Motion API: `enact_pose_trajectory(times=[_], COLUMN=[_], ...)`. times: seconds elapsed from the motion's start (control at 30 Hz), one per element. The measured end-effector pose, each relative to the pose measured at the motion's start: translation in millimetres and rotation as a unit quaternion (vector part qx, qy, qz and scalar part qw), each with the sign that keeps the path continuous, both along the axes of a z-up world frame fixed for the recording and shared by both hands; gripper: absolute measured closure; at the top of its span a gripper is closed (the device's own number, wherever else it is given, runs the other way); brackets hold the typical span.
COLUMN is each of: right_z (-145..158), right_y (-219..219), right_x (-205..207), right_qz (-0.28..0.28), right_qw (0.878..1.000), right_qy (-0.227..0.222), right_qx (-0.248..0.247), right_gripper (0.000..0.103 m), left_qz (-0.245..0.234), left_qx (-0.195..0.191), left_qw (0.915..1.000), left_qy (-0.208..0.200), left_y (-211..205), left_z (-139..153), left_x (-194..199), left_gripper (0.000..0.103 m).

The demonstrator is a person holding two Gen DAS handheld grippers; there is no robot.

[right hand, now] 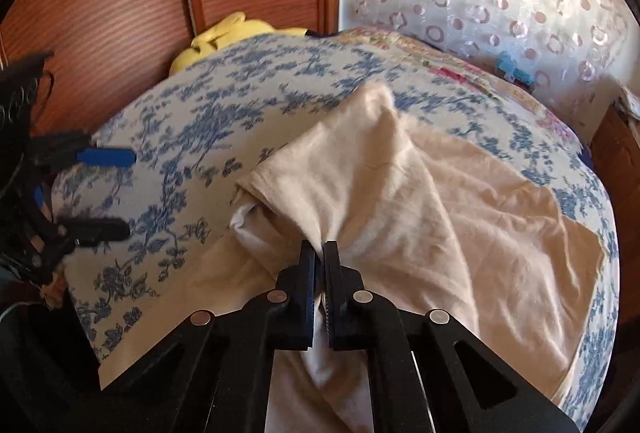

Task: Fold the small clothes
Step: 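Grasp the peach shirt edge with the right gripper and fold it over, then grasp the shirt end with the right gripper and lift it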

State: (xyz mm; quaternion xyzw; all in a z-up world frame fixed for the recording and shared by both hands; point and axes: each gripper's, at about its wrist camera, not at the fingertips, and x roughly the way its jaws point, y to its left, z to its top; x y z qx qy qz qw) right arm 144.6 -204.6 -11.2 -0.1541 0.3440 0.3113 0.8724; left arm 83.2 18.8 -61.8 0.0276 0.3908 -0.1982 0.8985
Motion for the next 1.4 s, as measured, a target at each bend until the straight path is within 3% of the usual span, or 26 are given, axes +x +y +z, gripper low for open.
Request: enact_pose_trajectory(times=[0.3,0.37,0.47,0.7,0.77,0.87,0.97,1.07,1.27,1.4], right_z=[41,49,48,20,18,23,32,36,23,9], right_y=[-72,-103,-164,-205,-202,-202,-202,-188,-146,-129], right_x=[14,26,39,48,50,41,18,-16,-100,-117], right_qz=[-0.075,-0.113,-0.188,-0.287,-0.286,-0.294,-0.287,-0.236,-0.137,-0.113], right_qw=[0.993,0.985,0.962,0.946,0.948,0.949,0.952,0.965,0.986,0.991], right_qy=[-0.02,-0.007,0.018,0.035,0.049,0.026,0.008,-0.001,0.009,0.015], right_qx=[0.094,0.128,0.197,0.145,0.132,0.109,0.107,0.115,0.092,0.064], right_gripper=[0.1,0.1,0.1,0.097,0.085,0.066,0.066,0.066,0.066,0.066], left_qz=[-0.016,-0.018,-0.021,-0.022,-0.025,-0.027,-0.031,-0.039,-0.055,-0.063], left_qx=[0.002,0.002,-0.001,-0.002,-0.002,-0.002,-0.005,-0.005,-0.007,-0.01], left_qw=[0.9999,0.9998,0.9998,0.9997,0.9997,0.9996,0.9995,0.9992,0.9984,0.9979], left_qy=[0.001,0.0,-0.001,0.002,0.0,-0.004,-0.007,-0.009,-0.012,-0.012], left_y=[-11,-12,-13,-17,-19,-21,-25,-31,-45,-52], left_z=[1,2,3,1,2,5,8,9,12,13], left_x=[-2,-3,-4,-2,-3,-4,-4,-6,-11,-13], left_gripper=[0.022,0.022,0.022,0.022,0.022,0.022,0.022,0.022,0.022,0.022])
